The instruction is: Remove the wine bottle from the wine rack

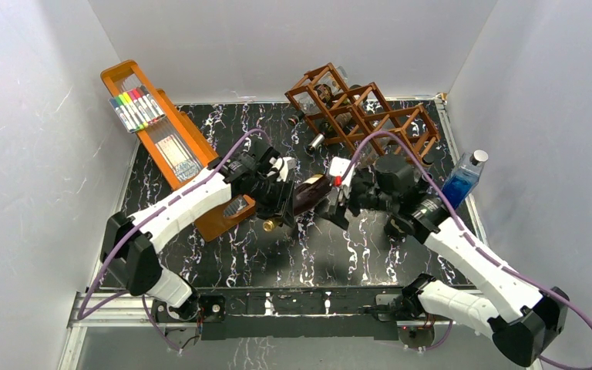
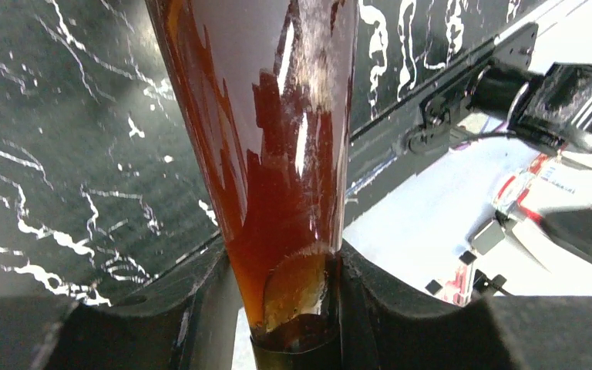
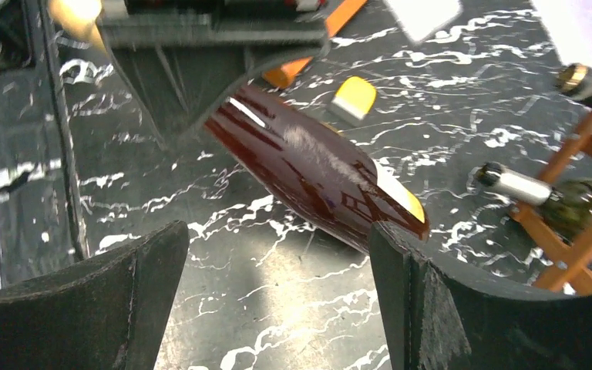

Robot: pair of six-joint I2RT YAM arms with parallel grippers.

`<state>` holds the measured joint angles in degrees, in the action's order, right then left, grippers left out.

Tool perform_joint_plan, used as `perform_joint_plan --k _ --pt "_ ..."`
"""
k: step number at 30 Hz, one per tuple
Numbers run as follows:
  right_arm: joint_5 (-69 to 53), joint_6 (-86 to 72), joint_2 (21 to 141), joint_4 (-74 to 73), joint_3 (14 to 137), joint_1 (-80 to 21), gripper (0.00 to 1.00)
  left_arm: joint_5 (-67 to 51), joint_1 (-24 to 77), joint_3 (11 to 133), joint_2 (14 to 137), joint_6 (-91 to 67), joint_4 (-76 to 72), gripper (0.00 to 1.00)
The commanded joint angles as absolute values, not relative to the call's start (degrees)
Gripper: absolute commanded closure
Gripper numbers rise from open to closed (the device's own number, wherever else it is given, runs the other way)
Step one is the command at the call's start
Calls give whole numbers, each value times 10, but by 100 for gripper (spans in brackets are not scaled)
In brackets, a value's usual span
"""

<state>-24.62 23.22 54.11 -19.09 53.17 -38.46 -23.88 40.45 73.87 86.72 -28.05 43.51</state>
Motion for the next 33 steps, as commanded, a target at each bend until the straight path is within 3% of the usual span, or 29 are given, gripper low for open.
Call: perform_joint_plan --k 1,11,20,29,33 --pt "-293 308 559 -103 493 -411 2 -286 407 809 771 -232 398 100" --pt "-278 391 668 6 474 -499 4 -317 409 818 757 -213 450 100" --pt "-283 396 750 118 450 -517 10 -337 409 799 749 -208 463 100" --pt "-266 367 774 232 416 -528 2 -346 409 794 749 -211 462 100" --pt "-238 356 777 261 398 -532 12 -353 409 798 754 -209 459 97"
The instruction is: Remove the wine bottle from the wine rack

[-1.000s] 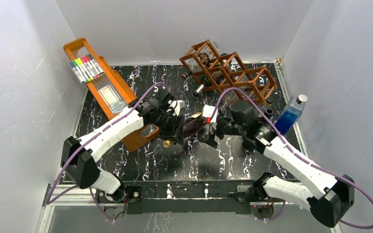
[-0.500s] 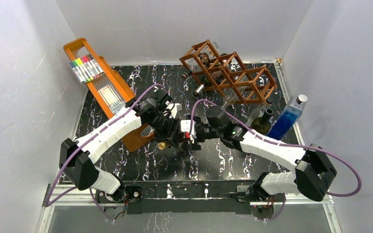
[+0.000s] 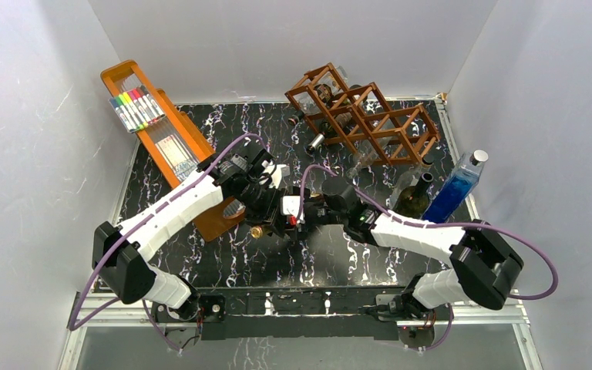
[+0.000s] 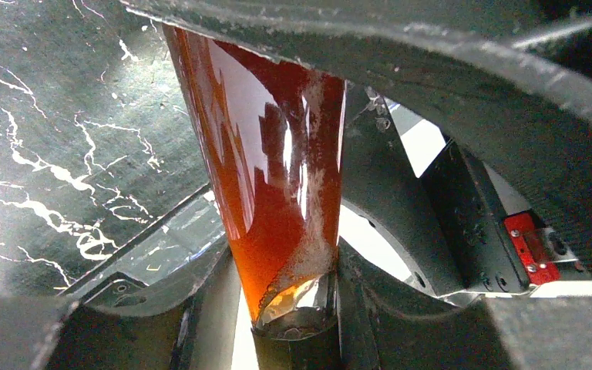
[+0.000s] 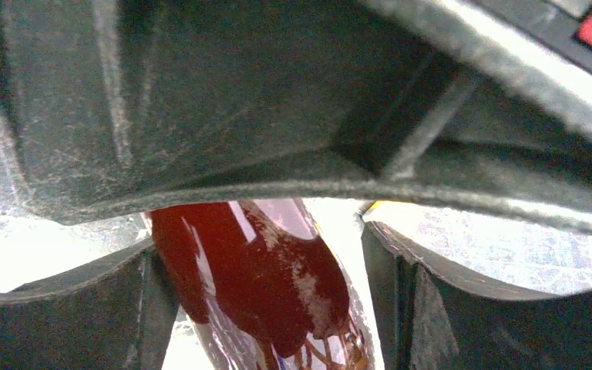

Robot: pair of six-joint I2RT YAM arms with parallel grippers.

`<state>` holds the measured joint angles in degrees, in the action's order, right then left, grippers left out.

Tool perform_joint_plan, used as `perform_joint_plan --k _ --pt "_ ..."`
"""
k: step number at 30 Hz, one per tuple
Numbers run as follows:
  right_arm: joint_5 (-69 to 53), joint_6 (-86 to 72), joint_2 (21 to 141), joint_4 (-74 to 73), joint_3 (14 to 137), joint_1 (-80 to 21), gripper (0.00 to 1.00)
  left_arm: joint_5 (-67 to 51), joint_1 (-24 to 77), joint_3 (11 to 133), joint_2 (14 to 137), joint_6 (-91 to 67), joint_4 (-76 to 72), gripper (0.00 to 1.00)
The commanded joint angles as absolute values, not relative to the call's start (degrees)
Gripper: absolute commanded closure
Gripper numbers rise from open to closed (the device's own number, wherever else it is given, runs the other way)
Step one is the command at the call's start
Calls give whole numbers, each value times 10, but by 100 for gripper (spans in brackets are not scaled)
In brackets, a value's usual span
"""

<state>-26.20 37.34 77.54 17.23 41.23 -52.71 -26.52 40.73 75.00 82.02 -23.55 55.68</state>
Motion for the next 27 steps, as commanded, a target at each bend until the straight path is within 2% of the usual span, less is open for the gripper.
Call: perform_joint_plan --k 1,4,6,7,8,11,14,17,18,19,20,22,27 --pt "-232 348 771 278 389 -533 15 -355 409 798 755 -209 459 95" --pt "-206 313 750 344 348 -533 35 -357 409 798 757 -208 456 88" --pt "-194 291 741 365 336 -532 43 -356 408 800 759 -208 452 82" --pt "-191 282 739 370 332 -532 50 -356 409 801 760 -208 451 76" --pt "-186 271 736 374 330 -533 57 -353 409 803 761 -208 449 66" --pt "-163 249 729 392 316 -533 65 -341 409 810 761 -206 442 50" --pt "-138 229 717 421 298 -532 70 -326 409 814 752 -199 428 39" --pt "-101 204 710 433 292 -532 84 -308 409 809 733 -194 400 32" --pt "-89 195 708 433 294 -532 92 -296 409 806 727 -193 392 29" --pt "-74 185 707 436 294 -533 99 -283 408 804 720 -192 385 18" --pt "-56 174 706 440 294 -532 100 -266 409 799 712 -193 373 11" --pt "-36 162 701 445 290 -533 100 -223 409 781 688 -202 340 4" --pt "-1 138 686 448 282 -533 100 -129 409 688 600 -220 175 2"
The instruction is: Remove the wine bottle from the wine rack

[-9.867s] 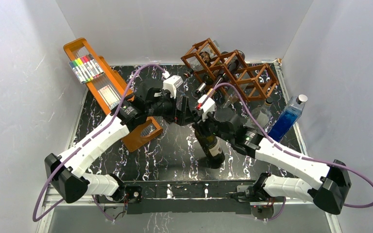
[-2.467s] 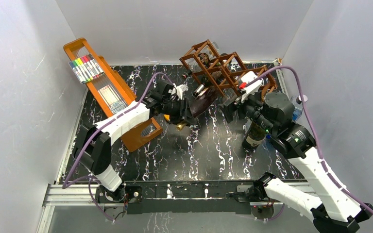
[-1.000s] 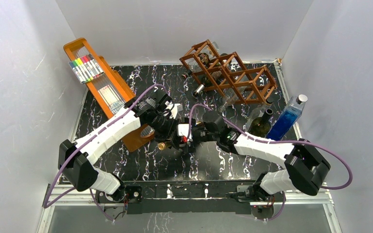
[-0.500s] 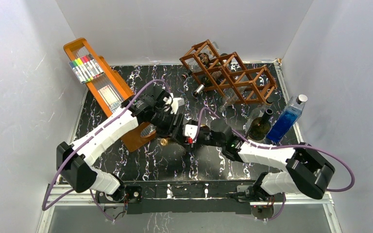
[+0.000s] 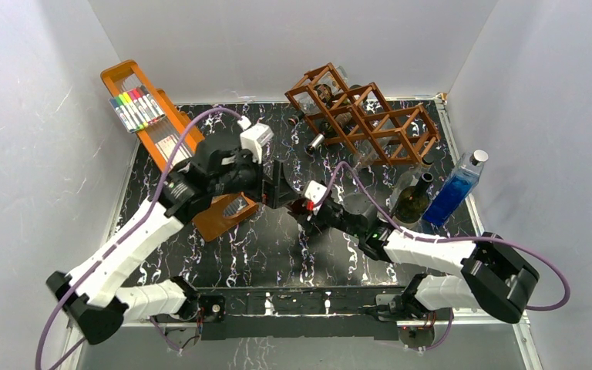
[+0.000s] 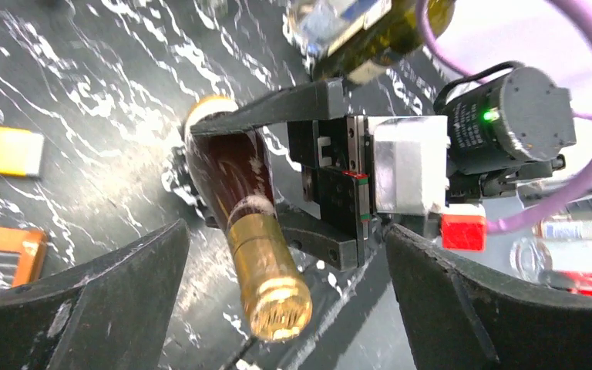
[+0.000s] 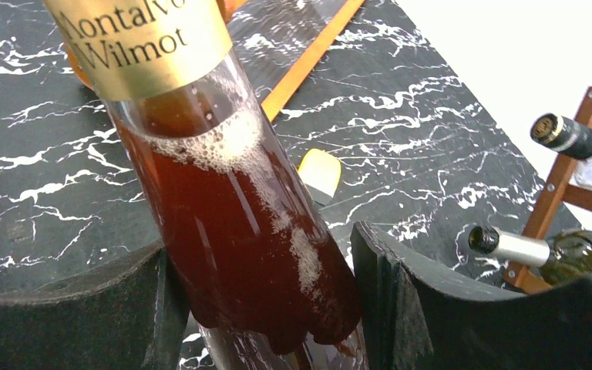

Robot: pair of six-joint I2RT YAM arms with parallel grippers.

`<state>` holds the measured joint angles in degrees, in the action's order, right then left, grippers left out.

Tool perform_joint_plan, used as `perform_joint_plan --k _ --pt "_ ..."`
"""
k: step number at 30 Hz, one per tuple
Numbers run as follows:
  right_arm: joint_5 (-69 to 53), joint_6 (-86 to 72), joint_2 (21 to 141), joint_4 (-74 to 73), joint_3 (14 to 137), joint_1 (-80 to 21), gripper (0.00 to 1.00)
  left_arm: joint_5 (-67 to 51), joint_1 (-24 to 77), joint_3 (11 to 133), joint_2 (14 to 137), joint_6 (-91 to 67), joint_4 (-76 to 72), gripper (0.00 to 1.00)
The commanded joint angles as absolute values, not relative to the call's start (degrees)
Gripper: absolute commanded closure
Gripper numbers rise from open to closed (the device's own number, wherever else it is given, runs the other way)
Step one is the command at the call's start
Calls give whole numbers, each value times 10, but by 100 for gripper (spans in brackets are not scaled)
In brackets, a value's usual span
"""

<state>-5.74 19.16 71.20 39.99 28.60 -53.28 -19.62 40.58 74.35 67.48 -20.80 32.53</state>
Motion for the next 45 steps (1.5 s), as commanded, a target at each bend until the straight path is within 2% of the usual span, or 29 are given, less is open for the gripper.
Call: perform_joint_plan --k 1,3,8,13,17,24,28,29,32,34,37,38,45 --pt "11 133 685 443 281 -532 100 -126 408 668 586 -215 142 2" --pt "35 120 679 443 279 -532 100 -118 409 634 566 -203 93 4" --pt "73 94 666 438 274 -532 100 -112 425 577 574 -180 12 18" --pt "80 78 652 421 282 -532 100 -74 470 543 594 -155 -70 20" --pt "87 76 639 408 284 -531 100 -31 479 535 618 -156 -116 41" --pt "91 72 618 377 290 -532 100 1 497 531 662 -137 -161 55" --pt "94 70 606 363 289 -531 99 13 502 554 686 -121 -159 72" --pt "96 70 604 359 290 -532 91 18 503 562 693 -116 -154 78" --pt "101 72 594 338 290 -531 54 34 504 596 709 -96 -131 100" --pt "106 75 585 323 290 -532 29 42 504 629 723 -80 -108 100" --pt "120 81 569 297 293 -531 7 56 503 673 742 -56 -77 100" --pt "123 83 562 287 296 -532 3 66 503 688 748 -51 -66 100" --pt "122 63 489 147 347 -532 2 91 485 799 814 -23 5 100"
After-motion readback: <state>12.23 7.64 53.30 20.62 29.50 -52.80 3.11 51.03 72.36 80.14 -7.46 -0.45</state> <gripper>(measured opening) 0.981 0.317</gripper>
